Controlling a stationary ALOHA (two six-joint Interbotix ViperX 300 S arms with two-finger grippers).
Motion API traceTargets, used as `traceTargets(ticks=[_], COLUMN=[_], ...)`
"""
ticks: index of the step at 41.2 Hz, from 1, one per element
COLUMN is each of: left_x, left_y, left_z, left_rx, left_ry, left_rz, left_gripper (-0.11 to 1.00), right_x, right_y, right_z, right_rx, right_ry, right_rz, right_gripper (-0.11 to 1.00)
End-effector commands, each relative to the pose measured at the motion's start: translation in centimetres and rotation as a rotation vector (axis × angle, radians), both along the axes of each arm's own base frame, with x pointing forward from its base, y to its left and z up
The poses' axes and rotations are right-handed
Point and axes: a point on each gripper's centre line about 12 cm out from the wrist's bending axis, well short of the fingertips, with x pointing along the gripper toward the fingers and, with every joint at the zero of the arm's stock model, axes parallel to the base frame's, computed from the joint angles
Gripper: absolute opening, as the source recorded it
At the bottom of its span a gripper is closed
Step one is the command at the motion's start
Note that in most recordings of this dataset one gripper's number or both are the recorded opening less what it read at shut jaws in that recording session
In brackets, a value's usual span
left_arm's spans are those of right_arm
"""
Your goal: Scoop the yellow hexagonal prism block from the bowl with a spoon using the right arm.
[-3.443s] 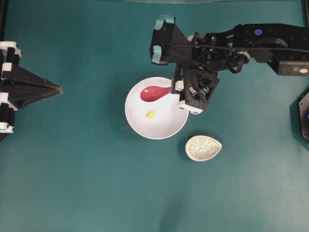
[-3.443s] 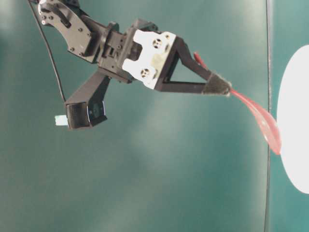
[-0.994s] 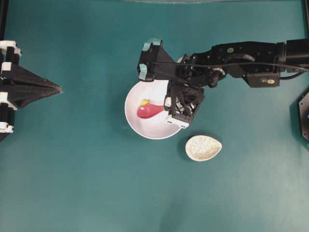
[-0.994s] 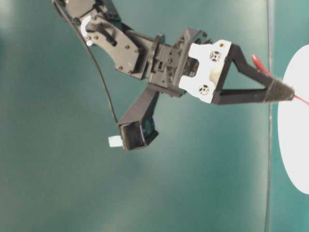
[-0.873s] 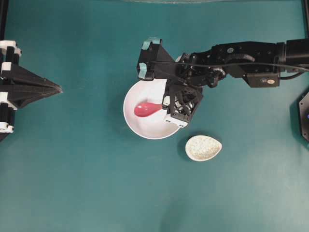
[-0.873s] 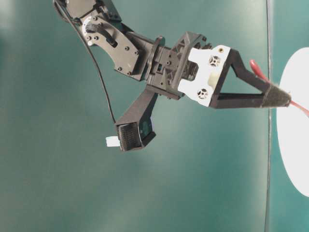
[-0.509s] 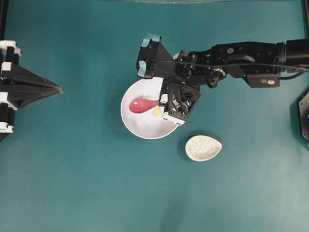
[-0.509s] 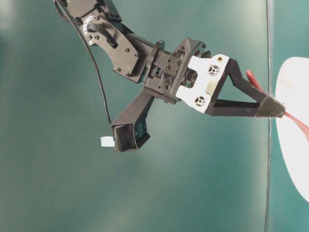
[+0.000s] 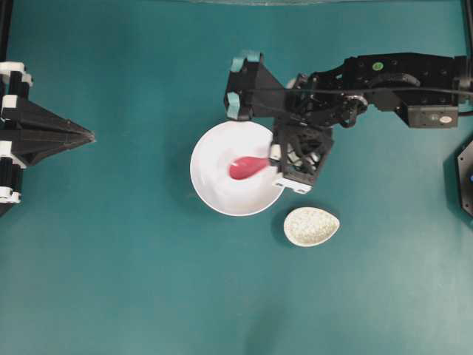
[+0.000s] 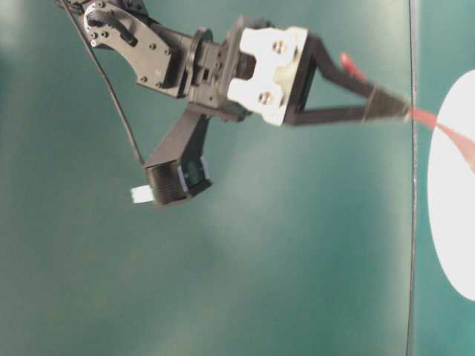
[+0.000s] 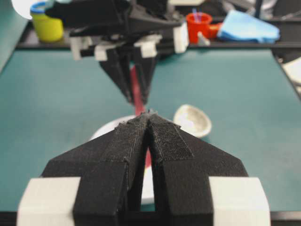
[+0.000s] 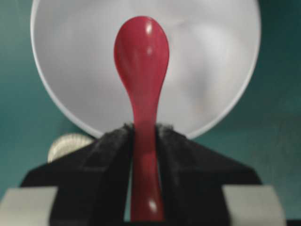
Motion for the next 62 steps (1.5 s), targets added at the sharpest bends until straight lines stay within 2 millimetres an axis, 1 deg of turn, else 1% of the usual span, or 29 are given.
traceTargets(ticks=[1, 9, 18, 22, 27, 40, 47, 57, 62], left_x=[0.3, 0.3, 0.3, 0.3, 0.3, 0.3, 0.3, 0.3, 0.3], left_y=[0.0, 0.0, 0.0, 0.0, 0.0, 0.0, 0.0, 0.0, 0.0], left_z=[1.1, 1.1, 1.1, 1.2, 1.2, 1.2, 1.2, 1.2, 1.2], left_rx=[0.003, 0.003, 0.003, 0.003, 0.003, 0.003, 0.003, 0.003, 0.003], left_ry=[-0.029, -0.029, -0.031, -0.032, -0.035, -0.038, -0.037, -0.035, -0.037], left_rz=[-0.001, -0.001, -0.001, -0.001, -0.001, -0.001, -0.001, -0.001, -0.001], left_gripper=[0.0, 0.0, 0.0, 0.0, 0.0, 0.0, 0.0, 0.0, 0.0], right_x=[-0.6, -1.3, -1.3, -1.2, -0.8, 0.1, 0.5, 1.7, 2.4], right_y=[0.1, 0.3, 0.2, 0.2, 0.1, -0.4, -0.4, -0.6, -0.8], right_z=[1.4, 1.0, 0.7, 0.3, -0.3, -0.1, -0.4, -0.8, -0.7], right_rx=[0.004, 0.012, 0.009, 0.011, 0.011, 0.006, 0.004, 0.001, -0.007], right_ry=[0.001, 0.056, 0.065, 0.079, 0.093, 0.083, 0.086, 0.082, 0.055], right_rz=[0.009, 0.022, 0.024, 0.024, 0.025, 0.024, 0.028, 0.032, 0.033], right_gripper=[0.24, 0.24, 0.24, 0.24, 0.24, 0.24, 0.24, 0.24, 0.24])
